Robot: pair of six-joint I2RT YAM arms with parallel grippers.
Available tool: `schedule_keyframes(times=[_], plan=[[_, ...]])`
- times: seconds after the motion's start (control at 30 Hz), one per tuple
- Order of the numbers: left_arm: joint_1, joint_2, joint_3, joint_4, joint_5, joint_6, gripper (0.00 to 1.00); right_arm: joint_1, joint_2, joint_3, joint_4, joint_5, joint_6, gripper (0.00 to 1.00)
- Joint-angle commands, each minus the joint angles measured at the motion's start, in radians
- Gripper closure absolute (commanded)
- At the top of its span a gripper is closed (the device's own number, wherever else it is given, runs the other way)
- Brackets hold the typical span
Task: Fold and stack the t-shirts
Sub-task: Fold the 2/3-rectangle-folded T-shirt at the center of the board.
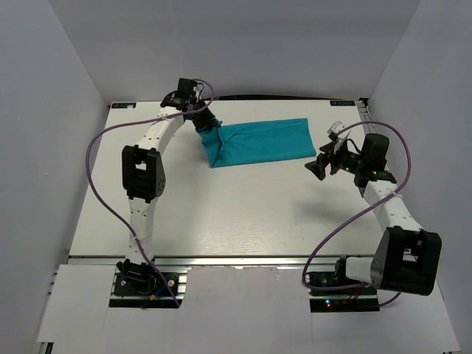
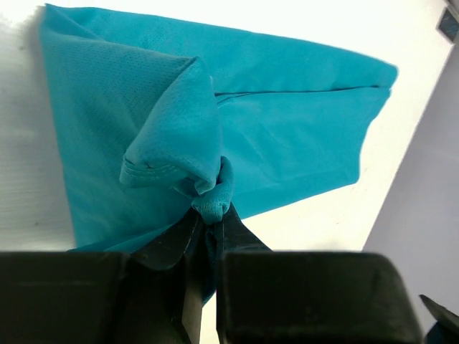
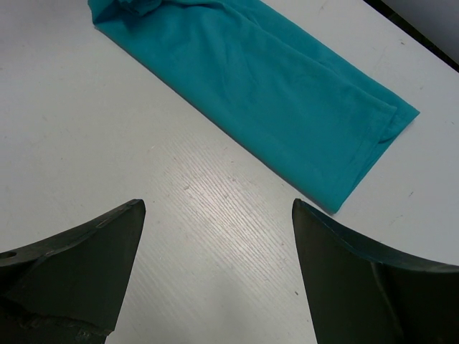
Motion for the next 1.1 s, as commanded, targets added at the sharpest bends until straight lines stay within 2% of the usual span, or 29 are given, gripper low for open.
schedule_keyframes(times=[0.0,0.13,0.33,0.43,0.63,0.83,0.93,1.07], plan=[[-0.023,-0.046,0.055,0.007,0.017,-0.023,1.00,-0.007,-0.012,0.001,0.040,-0.022,0.014,0.11],[-0.029,-0.021,0.083,0.007,0.018,-0.034,1.00,-0.007,-0.002,-0.010,0.045,-0.007,0.015,0.11],[-0.030,-0.007,0.098,0.014,0.020,-0.036,1.00,0.042,0.156,0.038,0.149,0.031,0.147,0.11],[-0.030,-0.007,0.084,0.024,0.027,-0.039,1.00,0.144,0.317,0.150,0.138,0.094,0.195,0.11],[-0.036,0.001,0.083,0.044,0.034,-0.062,1.00,0.223,0.539,0.384,0.094,0.220,0.268,0.11],[-0.039,0.005,0.084,0.060,0.035,-0.085,1.00,0.293,0.684,0.525,0.073,0.324,0.256,0.11],[-0.043,0.010,0.091,0.066,0.040,-0.094,1.00,0.310,0.754,0.601,0.033,0.331,0.264,0.18],[-0.047,0.013,0.095,0.078,0.043,-0.103,1.00,0.338,0.816,0.657,0.014,0.366,0.252,0.20]])
